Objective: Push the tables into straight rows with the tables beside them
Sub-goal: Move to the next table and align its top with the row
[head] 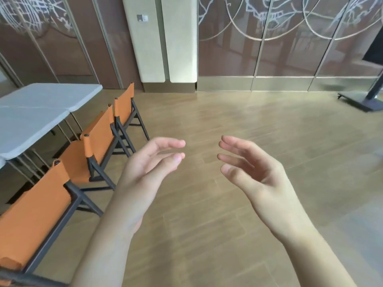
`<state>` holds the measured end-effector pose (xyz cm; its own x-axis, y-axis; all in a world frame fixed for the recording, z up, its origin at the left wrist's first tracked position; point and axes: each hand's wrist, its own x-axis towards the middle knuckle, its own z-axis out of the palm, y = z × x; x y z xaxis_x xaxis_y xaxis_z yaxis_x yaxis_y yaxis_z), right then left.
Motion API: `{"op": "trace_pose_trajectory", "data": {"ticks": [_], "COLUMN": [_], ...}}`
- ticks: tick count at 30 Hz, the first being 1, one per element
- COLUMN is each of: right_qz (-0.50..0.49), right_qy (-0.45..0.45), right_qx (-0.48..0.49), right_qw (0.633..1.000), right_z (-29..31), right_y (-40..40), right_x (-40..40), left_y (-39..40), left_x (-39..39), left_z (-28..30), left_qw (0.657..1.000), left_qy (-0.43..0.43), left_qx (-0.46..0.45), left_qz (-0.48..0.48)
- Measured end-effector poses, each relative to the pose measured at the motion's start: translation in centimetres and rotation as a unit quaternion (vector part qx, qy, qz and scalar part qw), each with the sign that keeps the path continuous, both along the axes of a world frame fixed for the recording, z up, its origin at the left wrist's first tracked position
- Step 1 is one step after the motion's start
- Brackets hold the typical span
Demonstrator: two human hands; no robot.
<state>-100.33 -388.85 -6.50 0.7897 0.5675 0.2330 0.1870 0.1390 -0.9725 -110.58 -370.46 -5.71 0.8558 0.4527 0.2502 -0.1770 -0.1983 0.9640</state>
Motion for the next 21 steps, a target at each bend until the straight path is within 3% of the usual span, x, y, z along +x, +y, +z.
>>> {"op": "trace_pose_trajectory", "data": {"ticks": [5, 11, 21], "right_qz": [0.004, 0.072, 0.164], "right_qy": [-0.036, -0.059, -0.085], "right_qx": [0.007, 0.003, 0.013], "right_qw": [0.999, 0.996, 0.983], "right_z": [4.2, 5.4, 8.3], "right_y": [6.4, 17.2, 41.4], "right_x": [14.2, 27.0, 48.3], "left_y": [4.9, 13.6, 34.9], "left_x": [12.6, 22.8, 42.5], "left_z": [3.0, 1.8, 3.3], "left_qw": [0.999, 0.992, 0.984], "left_qy": [-0.029, -0.048, -0.059], "left_qx": [0.015, -0.007, -0.006], "left_qz": [0.043, 0.113, 0.167]}}
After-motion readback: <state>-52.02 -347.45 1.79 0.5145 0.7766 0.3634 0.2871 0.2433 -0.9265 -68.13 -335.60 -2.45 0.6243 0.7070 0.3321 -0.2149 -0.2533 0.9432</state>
